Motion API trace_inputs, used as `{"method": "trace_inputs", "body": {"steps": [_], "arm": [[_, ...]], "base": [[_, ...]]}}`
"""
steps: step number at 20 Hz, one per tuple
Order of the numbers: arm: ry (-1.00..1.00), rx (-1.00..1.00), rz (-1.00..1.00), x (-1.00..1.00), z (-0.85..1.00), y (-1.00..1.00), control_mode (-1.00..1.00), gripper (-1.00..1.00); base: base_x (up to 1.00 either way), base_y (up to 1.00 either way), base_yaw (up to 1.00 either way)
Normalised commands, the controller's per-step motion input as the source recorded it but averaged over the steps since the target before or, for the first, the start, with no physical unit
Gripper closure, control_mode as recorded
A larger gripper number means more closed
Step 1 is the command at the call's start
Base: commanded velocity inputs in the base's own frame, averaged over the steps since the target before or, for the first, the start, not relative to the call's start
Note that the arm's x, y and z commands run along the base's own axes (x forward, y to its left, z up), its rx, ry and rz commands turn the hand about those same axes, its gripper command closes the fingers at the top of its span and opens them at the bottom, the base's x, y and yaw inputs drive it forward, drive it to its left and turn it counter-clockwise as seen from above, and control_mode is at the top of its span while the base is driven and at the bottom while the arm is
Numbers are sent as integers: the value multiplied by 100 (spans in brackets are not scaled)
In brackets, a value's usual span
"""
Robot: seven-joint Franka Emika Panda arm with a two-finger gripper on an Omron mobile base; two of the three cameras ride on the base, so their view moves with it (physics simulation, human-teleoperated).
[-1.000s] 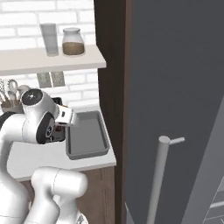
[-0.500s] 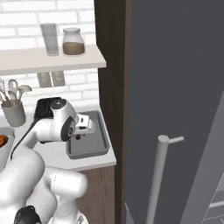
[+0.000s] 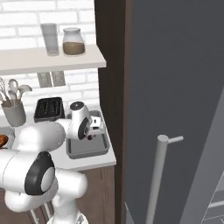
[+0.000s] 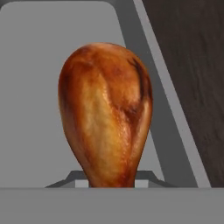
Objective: Place one onion and one chicken drumstick in each tupperware on the nearby counter, to pack two identical lunches.
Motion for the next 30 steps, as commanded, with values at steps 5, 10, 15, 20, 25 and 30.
{"method": "trace_inputs", "body": {"steps": [5,10,15,20,25,30], "arm": [[5,-2,0,62,-52,0,-100,100],[2,-3,0,26,-47,0,-100,100],[3,-2,0,29,-38,0,-100,100],[1,0,0,16,-14,3,-100,-100],[0,0,0,0,14,0,-100,-100],[-2,0,0,-16,47,0,-100,-100]], "base": [[0,0,0],[0,0,0],[0,0,0],[0,0,0],[0,0,0],[0,0,0]]}}
